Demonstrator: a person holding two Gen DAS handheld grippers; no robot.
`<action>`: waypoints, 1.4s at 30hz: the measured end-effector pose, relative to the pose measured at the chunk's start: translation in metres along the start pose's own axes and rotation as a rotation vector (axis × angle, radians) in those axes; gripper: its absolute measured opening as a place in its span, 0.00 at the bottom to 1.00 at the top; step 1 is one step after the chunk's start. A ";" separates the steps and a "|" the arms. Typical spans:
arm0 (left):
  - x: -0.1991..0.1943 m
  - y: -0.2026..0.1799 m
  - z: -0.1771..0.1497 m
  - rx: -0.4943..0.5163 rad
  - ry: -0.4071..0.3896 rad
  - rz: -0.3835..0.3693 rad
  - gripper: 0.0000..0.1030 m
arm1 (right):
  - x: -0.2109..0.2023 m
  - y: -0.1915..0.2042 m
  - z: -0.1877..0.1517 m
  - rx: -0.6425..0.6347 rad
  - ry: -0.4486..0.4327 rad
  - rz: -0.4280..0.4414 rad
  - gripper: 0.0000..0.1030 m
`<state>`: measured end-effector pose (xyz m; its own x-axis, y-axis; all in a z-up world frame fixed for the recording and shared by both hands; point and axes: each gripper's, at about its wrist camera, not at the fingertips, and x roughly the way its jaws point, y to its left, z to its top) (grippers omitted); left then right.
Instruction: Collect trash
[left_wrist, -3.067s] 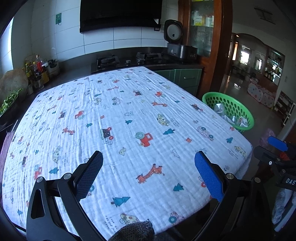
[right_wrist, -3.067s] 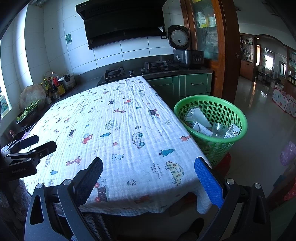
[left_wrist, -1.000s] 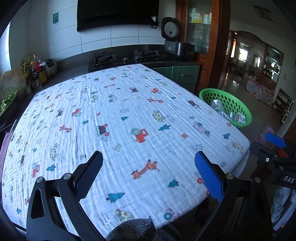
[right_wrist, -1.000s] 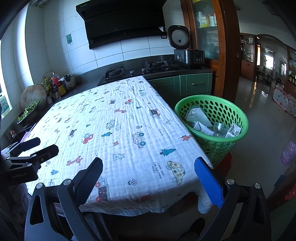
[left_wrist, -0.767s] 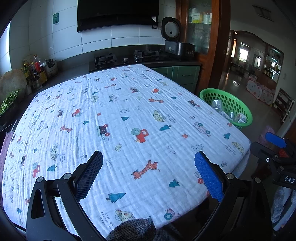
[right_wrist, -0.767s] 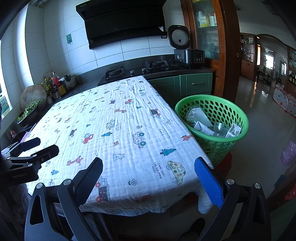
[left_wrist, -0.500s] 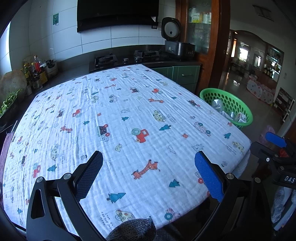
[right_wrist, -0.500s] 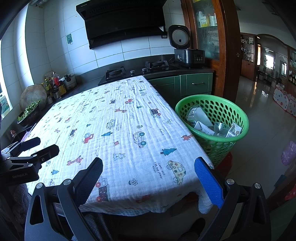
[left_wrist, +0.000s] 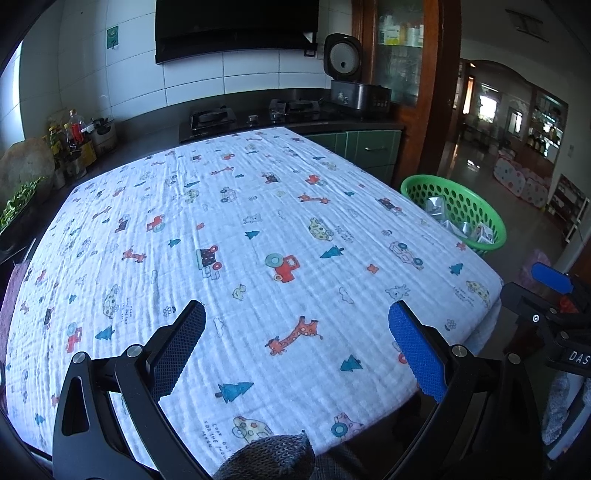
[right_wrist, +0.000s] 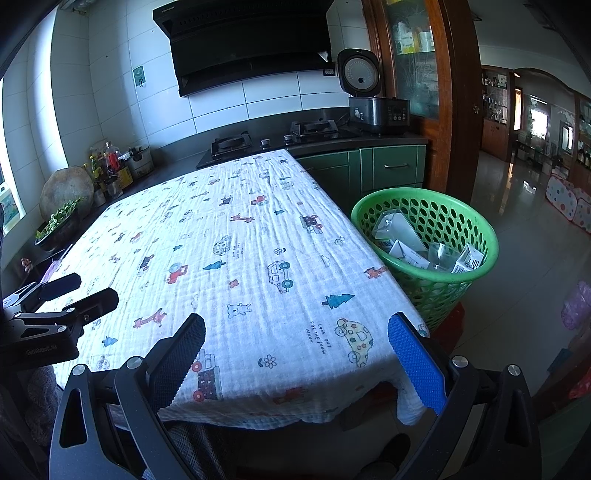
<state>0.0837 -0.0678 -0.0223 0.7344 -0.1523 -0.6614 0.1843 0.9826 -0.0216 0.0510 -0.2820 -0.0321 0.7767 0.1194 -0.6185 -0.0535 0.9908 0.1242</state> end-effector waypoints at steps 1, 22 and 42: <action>-0.001 0.000 0.000 0.001 -0.003 0.001 0.95 | 0.000 0.000 0.000 0.000 -0.001 0.000 0.93; -0.013 -0.014 -0.005 0.059 -0.042 -0.030 0.95 | 0.001 0.000 -0.001 -0.001 0.002 0.005 0.93; -0.016 -0.011 -0.005 0.048 -0.065 -0.039 0.95 | -0.002 0.002 -0.001 -0.010 -0.002 0.009 0.93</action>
<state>0.0664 -0.0760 -0.0150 0.7668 -0.1989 -0.6103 0.2440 0.9697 -0.0094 0.0489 -0.2798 -0.0310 0.7771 0.1287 -0.6161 -0.0669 0.9902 0.1225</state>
